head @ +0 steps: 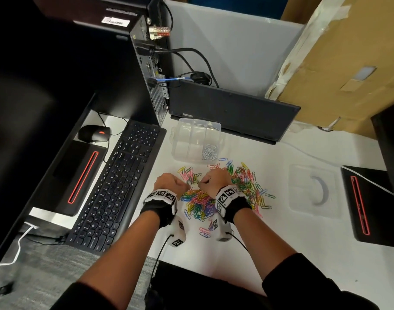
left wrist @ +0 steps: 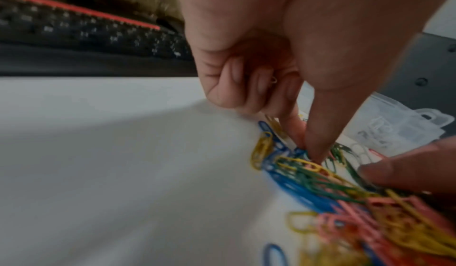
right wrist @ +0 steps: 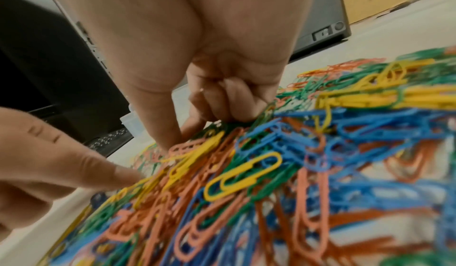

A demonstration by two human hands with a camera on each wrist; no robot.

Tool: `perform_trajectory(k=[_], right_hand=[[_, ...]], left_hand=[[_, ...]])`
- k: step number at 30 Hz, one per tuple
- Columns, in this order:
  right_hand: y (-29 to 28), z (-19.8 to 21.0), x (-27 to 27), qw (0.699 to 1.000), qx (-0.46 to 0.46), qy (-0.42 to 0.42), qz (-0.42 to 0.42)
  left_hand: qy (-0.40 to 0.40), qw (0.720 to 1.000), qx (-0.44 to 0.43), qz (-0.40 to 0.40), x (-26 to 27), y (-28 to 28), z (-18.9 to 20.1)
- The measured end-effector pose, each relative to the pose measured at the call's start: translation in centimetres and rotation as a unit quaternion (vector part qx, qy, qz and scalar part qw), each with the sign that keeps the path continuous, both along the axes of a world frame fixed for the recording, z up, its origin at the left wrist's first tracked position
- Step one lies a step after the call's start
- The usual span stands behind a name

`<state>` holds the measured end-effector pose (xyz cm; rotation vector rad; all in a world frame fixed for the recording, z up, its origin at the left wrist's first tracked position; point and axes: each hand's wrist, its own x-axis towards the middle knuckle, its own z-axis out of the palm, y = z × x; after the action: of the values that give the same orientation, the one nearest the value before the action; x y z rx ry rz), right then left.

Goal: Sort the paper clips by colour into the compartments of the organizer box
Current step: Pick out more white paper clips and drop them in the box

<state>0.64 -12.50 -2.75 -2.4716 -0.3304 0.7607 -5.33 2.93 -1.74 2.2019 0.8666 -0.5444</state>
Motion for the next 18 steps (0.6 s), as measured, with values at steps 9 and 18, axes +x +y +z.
perform_trajectory(k=[9, 18], right_hand=[[-3.7, 1.2, 0.4, 0.929, 0.277, 0.179, -0.171], [-4.4, 1.1, -0.5, 0.737, 0.452, 0.389, -0.317]], left_hand=[[-0.075, 0.989, -0.120, 0.045, -0.9, 0.2, -0.9], [-0.101, 0.995, 0.020, -0.017, -0.8, 0.1, -0.2]])
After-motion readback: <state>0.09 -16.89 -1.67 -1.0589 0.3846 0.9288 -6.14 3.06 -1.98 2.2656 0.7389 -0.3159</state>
